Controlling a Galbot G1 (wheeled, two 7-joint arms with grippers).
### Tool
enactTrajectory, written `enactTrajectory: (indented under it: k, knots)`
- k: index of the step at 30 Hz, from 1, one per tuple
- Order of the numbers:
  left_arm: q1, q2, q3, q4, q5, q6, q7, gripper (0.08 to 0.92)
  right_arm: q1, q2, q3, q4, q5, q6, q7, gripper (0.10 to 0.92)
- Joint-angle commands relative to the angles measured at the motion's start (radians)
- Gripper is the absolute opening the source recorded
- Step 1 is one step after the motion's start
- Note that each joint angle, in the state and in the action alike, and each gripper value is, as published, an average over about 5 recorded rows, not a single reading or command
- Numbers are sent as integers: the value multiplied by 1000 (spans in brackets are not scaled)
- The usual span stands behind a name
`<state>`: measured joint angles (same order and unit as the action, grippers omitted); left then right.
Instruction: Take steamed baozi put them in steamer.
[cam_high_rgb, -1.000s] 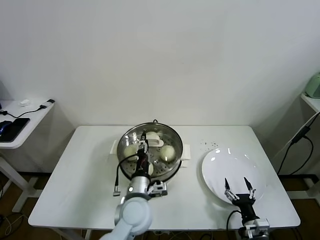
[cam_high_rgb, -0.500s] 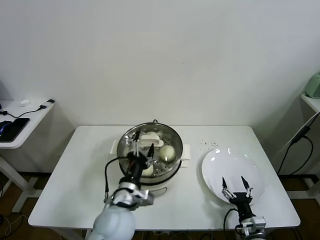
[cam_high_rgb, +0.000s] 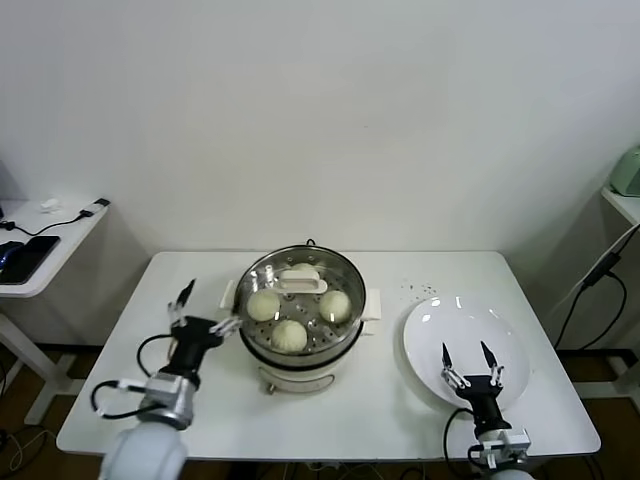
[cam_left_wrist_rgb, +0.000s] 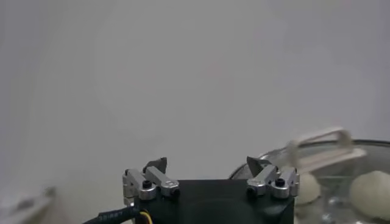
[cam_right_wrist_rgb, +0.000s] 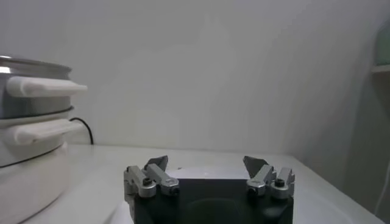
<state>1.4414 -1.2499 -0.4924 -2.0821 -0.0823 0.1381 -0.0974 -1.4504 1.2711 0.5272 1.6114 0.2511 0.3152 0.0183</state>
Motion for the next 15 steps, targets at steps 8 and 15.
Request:
enactTrajectory:
  k: [8, 15]
  knots:
    - [88, 21, -151, 418, -344, -408, 10, 823, 3, 13, 5, -8, 19, 44, 4, 823]
    - [91, 15, -117, 453, -293, -458, 27, 823, 6, 14, 6, -21, 33, 38, 4, 823]
